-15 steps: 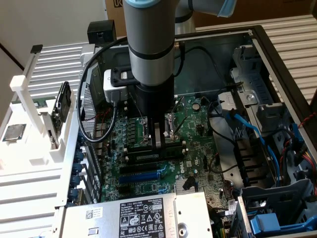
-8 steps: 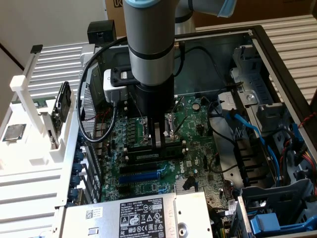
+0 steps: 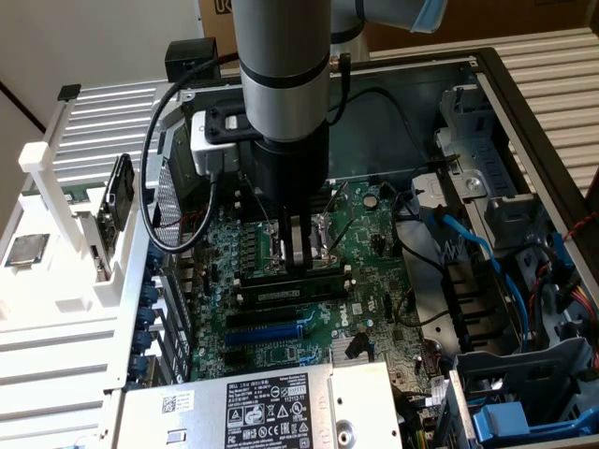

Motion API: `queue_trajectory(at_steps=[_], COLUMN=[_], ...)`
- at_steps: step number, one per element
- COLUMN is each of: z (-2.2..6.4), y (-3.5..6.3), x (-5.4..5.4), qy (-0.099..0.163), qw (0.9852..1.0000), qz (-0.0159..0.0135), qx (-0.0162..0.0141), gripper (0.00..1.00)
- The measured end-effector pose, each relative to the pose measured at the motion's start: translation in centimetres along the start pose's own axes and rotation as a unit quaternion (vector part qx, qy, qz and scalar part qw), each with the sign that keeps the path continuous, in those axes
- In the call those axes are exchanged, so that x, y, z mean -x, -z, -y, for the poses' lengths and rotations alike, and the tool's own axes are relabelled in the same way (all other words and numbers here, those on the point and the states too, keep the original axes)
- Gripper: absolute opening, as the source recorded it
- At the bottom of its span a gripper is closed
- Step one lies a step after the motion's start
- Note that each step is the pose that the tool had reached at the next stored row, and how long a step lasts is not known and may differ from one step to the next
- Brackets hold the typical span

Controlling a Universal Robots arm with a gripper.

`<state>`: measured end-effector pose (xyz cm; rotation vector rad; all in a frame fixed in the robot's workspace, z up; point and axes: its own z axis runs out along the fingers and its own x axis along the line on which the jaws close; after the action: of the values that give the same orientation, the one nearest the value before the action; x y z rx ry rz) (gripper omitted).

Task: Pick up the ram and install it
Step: 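Press down the ram until it locks into place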

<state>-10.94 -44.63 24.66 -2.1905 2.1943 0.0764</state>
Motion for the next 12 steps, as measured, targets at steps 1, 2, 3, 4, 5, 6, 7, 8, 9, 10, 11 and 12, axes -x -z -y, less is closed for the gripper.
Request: queue_trajectory(at_steps=[1,2,3,4,5,6,7,8,9,10,11,12], z=[0.00,0.01,0.00,0.00,0.00,-0.01,0.00,-0.01,-0.01,0.00,0.00,0.00], y=[0.03,0.03,0.05,0.05,0.05,0.05,0.05,0.05,0.05,0.05,0.05,0.05], x=[0.00,0.01,0.00,0.00,0.00,0.01,0.00,0.01,0.01,0.00,0.00,0.00], qy=[0.000,0.000,0.000,0.000,0.000,0.000,0.000,0.000,0.000,0.000,0.000,0.000], qw=[1.0000,1.0000,1.0000,1.0000,1.0000,1.0000,1.0000,1.0000,1.0000,1.0000,1.0000,1.0000], qz=[0.0001,0.0001,0.0000,0.0000,0.0000,0.0000,0.0000,0.0000,0.0000,0.0000,0.0000,0.0000], qx=[-0.0001,-0.0001,0.0000,0.0000,0.0000,0.0000,0.0000,0.0000,0.0000,0.0000,0.0000,0.0000], gripper=[0.10,0.10,0.10,0.10,0.10,0.10,0.10,0.10,0.10,0.10,0.10,0.10])
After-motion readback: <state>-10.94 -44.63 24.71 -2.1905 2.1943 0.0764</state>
